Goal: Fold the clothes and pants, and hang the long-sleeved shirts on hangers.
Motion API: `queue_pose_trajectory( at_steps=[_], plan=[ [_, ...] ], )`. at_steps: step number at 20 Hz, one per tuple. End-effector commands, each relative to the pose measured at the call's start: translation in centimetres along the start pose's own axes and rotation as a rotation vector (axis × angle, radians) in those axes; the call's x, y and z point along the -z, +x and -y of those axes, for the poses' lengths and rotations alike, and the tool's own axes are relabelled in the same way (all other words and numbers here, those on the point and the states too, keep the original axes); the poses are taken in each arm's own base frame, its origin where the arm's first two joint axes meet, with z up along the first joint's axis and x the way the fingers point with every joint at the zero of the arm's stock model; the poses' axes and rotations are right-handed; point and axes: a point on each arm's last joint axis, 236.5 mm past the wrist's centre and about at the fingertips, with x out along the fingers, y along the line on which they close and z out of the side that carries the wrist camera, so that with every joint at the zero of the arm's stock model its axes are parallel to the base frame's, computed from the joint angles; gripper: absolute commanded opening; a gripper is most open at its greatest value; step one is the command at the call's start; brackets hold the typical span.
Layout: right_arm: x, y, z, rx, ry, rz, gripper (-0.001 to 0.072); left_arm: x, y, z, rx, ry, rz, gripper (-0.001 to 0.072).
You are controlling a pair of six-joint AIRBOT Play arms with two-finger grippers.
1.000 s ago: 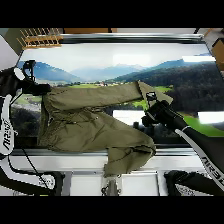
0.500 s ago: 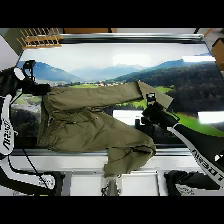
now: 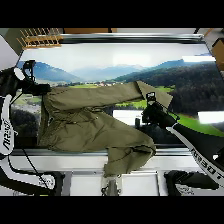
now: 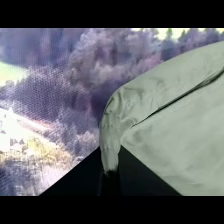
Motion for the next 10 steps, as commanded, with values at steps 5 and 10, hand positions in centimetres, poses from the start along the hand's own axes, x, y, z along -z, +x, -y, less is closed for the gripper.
queue_pose_trajectory(
  at_steps=[5,10],
  plan=[
    [-1.3,-1.4,0.7,-0.018,-0.073,0.034,0.0009,0.0,0.0,0.0,0.0,-0.002,0.0,0.0018],
    [-6.1,-8.0,10.4,0.012,-0.094,0.12,0.0008,1.0,-0.1,0.2,0.009,-0.008,-0.042,0.0018]
  ],
)
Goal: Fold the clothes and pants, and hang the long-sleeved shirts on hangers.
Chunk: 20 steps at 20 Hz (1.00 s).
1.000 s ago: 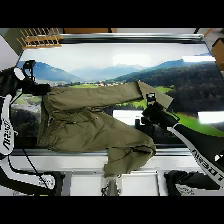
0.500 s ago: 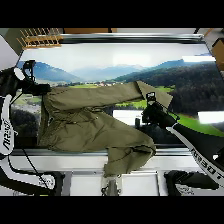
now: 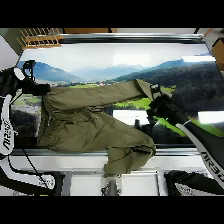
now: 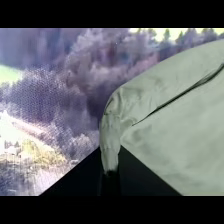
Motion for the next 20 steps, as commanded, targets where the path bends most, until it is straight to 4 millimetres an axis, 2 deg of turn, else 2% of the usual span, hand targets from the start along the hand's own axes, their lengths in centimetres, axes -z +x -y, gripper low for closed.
queue_pose_trajectory(
  at_steps=[1,3,5,7,9,11,13,15,17,20],
  plan=[
    [-2.2,-5.0,8.6,0.041,-0.02,0.048,0.0008,2.1,-0.5,0.3,0.012,0.001,-0.086,0.0018],
    [-2.1,-8.2,14.8,0.082,0.058,0.073,0.0008,1.7,-1.8,0.2,0.021,-0.014,-0.058,0.0018],
    [-0.4,-10.9,20.4,0.126,0.188,0.081,0.0008,0.4,-4.9,0.0,0.018,-0.018,0.026,0.0018],
    [2.1,-12.9,24.6,0.168,0.316,0.095,0.0008,-0.8,-8.6,0.1,0.003,0.014,0.12,0.0018],
    [4.3,-14.3,27.6,0.208,0.412,0.107,0.0008,-1.3,-12.0,0.2,-0.01,0.042,0.192,0.0018],
    [5.8,-15.0,29.4,0.235,0.471,0.112,0.0008,-1.5,-14.2,0.2,-0.019,0.046,0.24,0.0018],
    [6.1,-14.7,30.1,0.242,0.496,0.109,0.0009,-2.0,-14.9,0.2,-0.024,0.046,0.273,0.0018],
    [5.8,-13.3,29.8,0.233,0.482,0.073,0.0008,-2.5,-14.1,0.1,-0.025,0.044,0.278,0.0018],
    [5.2,-10.8,29.2,0.221,0.455,0.013,0.0008,-3.2,-12.3,-0.1,-0.025,0.04,0.275,0.0018],
    [2.4,-6.3,28.7,0.209,0.433,0.003,0.0008,-5.1,-9.4,-0.7,-0.032,0.034,0.307,0.0018]
  ],
)
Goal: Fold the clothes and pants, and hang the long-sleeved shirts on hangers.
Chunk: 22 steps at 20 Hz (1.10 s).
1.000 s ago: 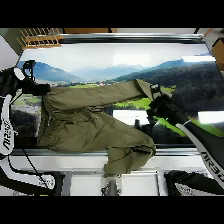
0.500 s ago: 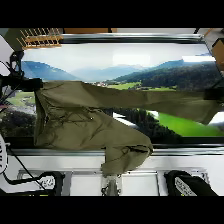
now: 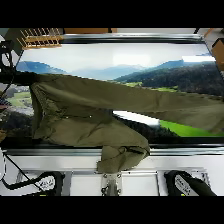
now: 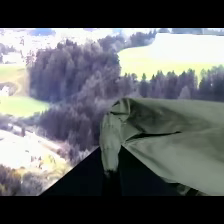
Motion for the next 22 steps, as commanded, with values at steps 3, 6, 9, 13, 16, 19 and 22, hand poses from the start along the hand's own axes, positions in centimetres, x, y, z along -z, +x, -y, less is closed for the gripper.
queue_pose_trajectory(
  at_steps=[3,6,9,13,16,19,22],
  plan=[
    [-5.2,7.1,-4.9,-0.046,0.068,0.076,0.0009,-2.3,5.9,0.0,0.013,-0.029,0.087,0.0018],
    [-9.0,10.8,-8.6,-0.117,0.199,0.153,0.001,-4.4,9.3,0.3,0.043,-0.094,0.185,0.0018],
    [-12.9,13.5,-11.6,-0.196,0.357,0.238,0.0013,-6.6,11.7,0.3,0.07,-0.189,0.294,0.0018],
    [-20.8,12.3,-15.4,-0.434,0.586,0.41,0.0619,-9.6,11.7,-0.6,0.078,-0.322,0.44,0.072],
    [-23.5,9.6,-15.7,-0.539,0.692,0.444,0.0619,-10.4,9.7,-1.3,0.072,-0.333,0.473,0.072],
    [-23.0,6.7,-13.5,-0.501,0.63,0.453,0.0618,-10.4,5.8,-2.9,0.068,-0.338,0.464,0.072],
    [-19.1,4.4,-11.8,-0.411,0.401,0.372,0.0619,-5.0,3.3,-4.7,0.091,-0.367,0.252,0.0695]
  ],
)
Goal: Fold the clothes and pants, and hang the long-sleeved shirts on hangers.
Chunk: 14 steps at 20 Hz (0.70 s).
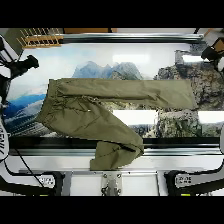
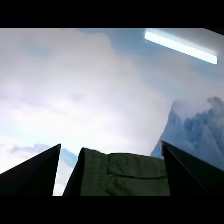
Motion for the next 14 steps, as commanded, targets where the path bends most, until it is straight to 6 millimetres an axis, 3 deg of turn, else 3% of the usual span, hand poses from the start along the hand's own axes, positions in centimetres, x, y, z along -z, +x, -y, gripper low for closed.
queue_pose_trajectory(
  at_steps=[1,3,5,8,10,14],
  plan=[
    [2.6,-4.9,1.3,0.038,-0.216,-0.15,0.0618,4.8,-4.8,-3.4,-0.024,-0.057,-0.253,0.0655],
    [6.8,-8.0,0.9,-0.045,-0.273,-0.268,0.0618,11.1,-7.5,-7.3,-0.095,-0.122,-0.432,0.0655],
    [12.5,-11.7,-0.7,-0.191,-0.233,-0.398,0.0618,16.9,-9.8,-10.3,-0.155,-0.277,-0.54,0.0655],
    [19.4,-16.4,-3.8,-0.427,-0.146,-0.534,0.0618,23.8,-11.9,-13.6,-0.23,-0.411,-0.617,0.0655],
    [22.2,-18.5,-5.2,-0.535,-0.085,-0.585,0.0617,26.2,-12.1,-13.9,-0.223,-0.478,-0.635,0.0655],
    [24.4,-20.2,-6.2,-0.602,-0.003,-0.656,0.0597,27.5,-10.9,-13.3,-0.172,-0.462,-0.584,0.0655]
  ],
)
